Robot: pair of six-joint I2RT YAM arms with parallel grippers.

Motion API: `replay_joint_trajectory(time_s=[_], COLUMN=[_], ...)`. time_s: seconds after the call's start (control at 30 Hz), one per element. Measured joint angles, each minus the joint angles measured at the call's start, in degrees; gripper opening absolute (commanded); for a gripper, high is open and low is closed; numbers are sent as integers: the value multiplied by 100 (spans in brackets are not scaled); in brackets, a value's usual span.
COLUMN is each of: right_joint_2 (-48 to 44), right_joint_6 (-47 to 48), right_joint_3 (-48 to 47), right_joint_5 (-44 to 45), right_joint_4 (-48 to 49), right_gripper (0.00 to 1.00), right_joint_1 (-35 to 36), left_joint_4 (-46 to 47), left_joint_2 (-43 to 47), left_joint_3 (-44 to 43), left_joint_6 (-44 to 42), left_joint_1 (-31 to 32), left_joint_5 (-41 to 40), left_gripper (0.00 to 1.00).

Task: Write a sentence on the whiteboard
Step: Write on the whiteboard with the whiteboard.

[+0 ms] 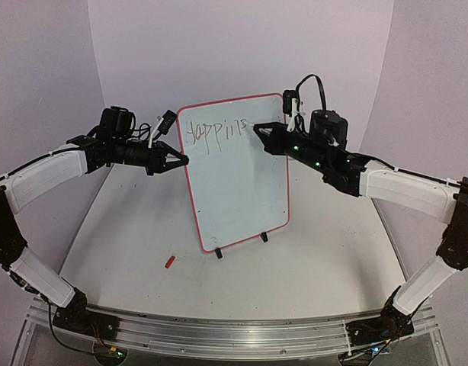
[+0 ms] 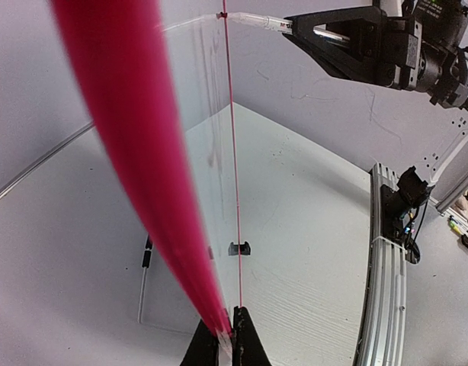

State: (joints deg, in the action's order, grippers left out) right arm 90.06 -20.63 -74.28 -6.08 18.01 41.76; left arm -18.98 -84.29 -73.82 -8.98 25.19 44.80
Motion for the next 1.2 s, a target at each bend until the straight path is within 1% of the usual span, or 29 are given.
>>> replay_joint_trajectory(time_s=[0.4, 0.97, 1.2], right_joint_2=[-52, -215, -471], right_joint_6=[-165, -151, -118], right_joint_3=[336, 459, 520], right_joint_5=[-54, 274, 381], right_joint_4=[41, -49, -97], right_gripper=[0, 0, 0], right_joint_1=[2, 6, 0], left_joint_4=[0, 0, 0], left_joint_2=[0, 0, 2], left_joint_3=[0, 0, 0], left_joint_6=[32, 12, -15], left_joint_1=[0, 0, 7], left_joint_5=[-33, -22, 7], left_gripper=[0, 0, 0])
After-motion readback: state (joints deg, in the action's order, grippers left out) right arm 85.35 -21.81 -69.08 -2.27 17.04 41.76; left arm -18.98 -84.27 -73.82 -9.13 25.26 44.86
